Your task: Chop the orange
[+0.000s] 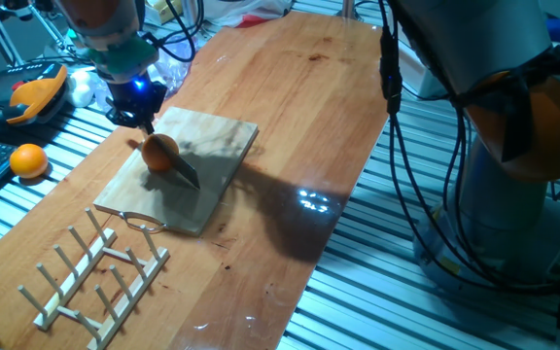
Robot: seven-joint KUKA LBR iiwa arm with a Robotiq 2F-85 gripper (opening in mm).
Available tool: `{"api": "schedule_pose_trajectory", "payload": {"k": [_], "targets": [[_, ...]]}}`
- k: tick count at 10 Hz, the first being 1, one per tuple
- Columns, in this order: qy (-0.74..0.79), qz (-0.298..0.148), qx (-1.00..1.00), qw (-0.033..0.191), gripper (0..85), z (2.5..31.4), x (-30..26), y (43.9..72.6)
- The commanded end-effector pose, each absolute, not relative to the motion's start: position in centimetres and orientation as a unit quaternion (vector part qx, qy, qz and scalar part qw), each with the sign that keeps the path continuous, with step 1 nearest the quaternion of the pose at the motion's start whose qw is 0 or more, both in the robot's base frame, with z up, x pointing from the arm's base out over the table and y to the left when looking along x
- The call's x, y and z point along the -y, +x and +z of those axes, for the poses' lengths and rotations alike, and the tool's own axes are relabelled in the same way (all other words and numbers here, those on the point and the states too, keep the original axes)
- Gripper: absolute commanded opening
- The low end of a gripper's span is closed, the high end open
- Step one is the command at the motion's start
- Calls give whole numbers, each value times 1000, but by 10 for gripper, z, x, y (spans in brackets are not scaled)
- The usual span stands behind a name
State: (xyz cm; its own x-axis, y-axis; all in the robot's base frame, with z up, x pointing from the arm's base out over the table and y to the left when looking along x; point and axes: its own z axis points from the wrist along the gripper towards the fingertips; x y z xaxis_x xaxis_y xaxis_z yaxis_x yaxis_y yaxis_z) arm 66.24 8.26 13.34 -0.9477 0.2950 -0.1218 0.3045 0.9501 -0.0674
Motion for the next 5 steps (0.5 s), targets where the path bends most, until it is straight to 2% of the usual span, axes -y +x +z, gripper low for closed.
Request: {"api": "schedule_pose_trajectory", "payload": {"k": [1, 5], "targets": [[152, -42, -986, 55, 0, 133, -83, 663], [151, -38, -986, 54, 0, 127, -84, 664]]}}
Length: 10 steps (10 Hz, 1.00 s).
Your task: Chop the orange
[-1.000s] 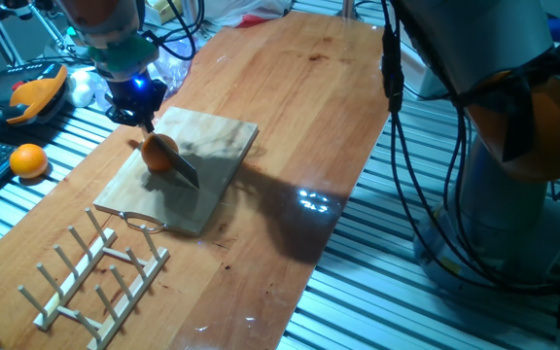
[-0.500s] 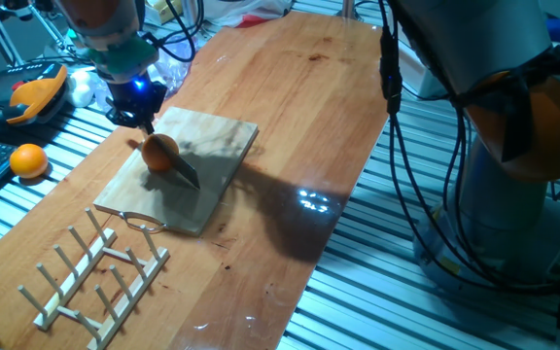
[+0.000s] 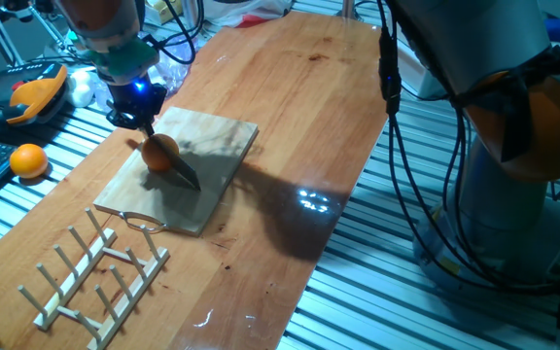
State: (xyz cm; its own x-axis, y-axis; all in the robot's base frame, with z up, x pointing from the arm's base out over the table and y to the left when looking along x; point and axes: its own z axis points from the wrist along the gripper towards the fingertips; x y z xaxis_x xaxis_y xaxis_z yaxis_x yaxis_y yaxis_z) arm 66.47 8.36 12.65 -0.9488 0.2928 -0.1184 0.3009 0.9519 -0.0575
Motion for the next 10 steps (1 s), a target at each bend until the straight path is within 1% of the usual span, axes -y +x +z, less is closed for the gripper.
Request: {"api": "schedule_pose_trajectory", "payload": {"k": [1, 5, 10], "targets": [[150, -36, -987, 54, 0, 125, -84, 665], [148, -35, -987, 56, 0, 119, -83, 666], [149, -35, -986, 58, 0, 119, -84, 665]]}}
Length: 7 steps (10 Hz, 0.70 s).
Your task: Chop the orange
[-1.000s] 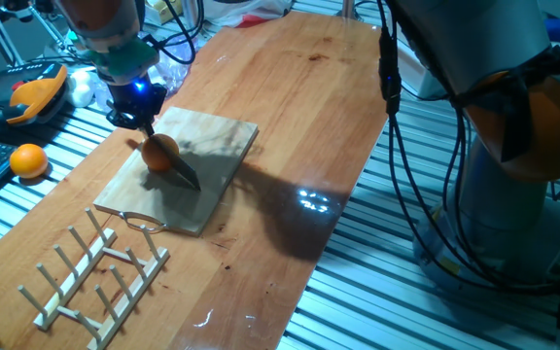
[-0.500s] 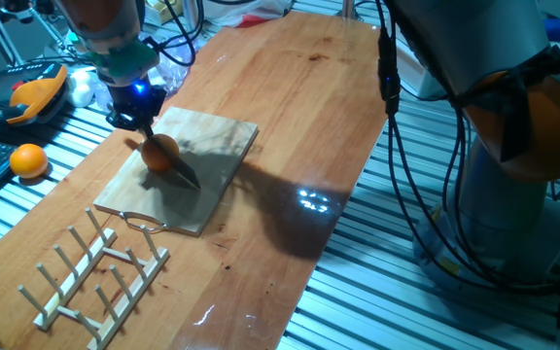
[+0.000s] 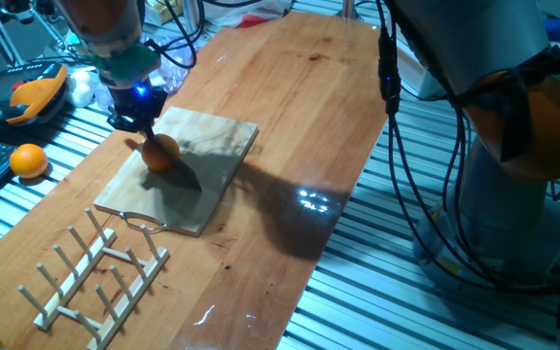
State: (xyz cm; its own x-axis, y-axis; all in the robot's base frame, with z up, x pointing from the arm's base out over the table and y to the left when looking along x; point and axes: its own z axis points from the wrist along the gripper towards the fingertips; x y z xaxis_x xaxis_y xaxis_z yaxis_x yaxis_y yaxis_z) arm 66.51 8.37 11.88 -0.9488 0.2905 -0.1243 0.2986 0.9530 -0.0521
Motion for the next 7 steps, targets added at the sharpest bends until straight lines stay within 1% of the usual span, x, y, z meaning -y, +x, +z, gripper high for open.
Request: {"api": "schedule_pose_trajectory", "payload": {"k": [1, 7], "targets": [[149, -35, -986, 58, 0, 118, -84, 665], [150, -39, -986, 61, 0, 114, -87, 660]]}}
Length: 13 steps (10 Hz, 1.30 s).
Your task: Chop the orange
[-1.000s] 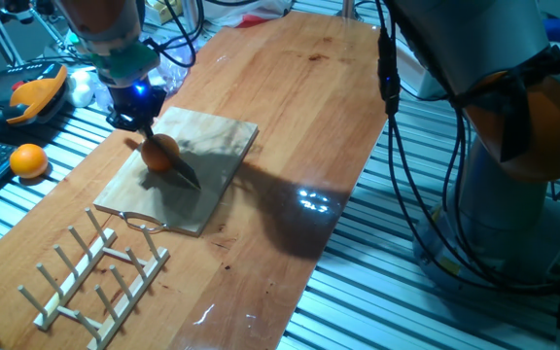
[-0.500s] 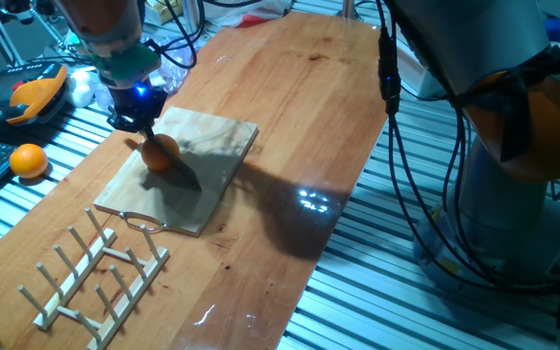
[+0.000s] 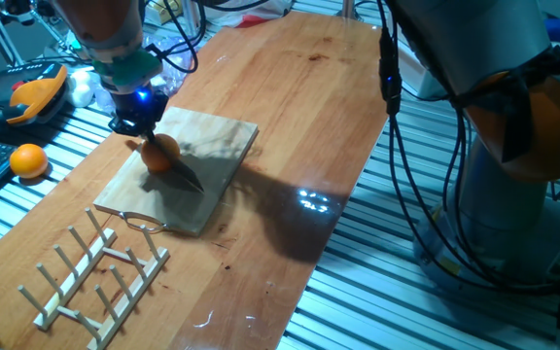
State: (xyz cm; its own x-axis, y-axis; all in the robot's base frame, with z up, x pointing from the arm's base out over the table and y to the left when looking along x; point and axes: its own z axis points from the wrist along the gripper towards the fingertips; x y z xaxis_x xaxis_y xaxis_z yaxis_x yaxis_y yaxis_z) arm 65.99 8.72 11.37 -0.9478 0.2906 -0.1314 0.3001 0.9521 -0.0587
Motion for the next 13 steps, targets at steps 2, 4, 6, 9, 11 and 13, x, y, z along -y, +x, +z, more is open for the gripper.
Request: {"api": "schedule_pose_trajectory", "payload": {"k": [2, 4, 6, 9, 11, 13], "targets": [[150, -37, -986, 60, 0, 114, -87, 660], [148, -36, -987, 60, 0, 114, -88, 660], [151, -31, -987, 51, 0, 120, -90, 659], [151, -33, -987, 46, 0, 126, -91, 658], [152, -32, -987, 46, 0, 128, -91, 658], [149, -29, -988, 43, 0, 130, -91, 657]]}}
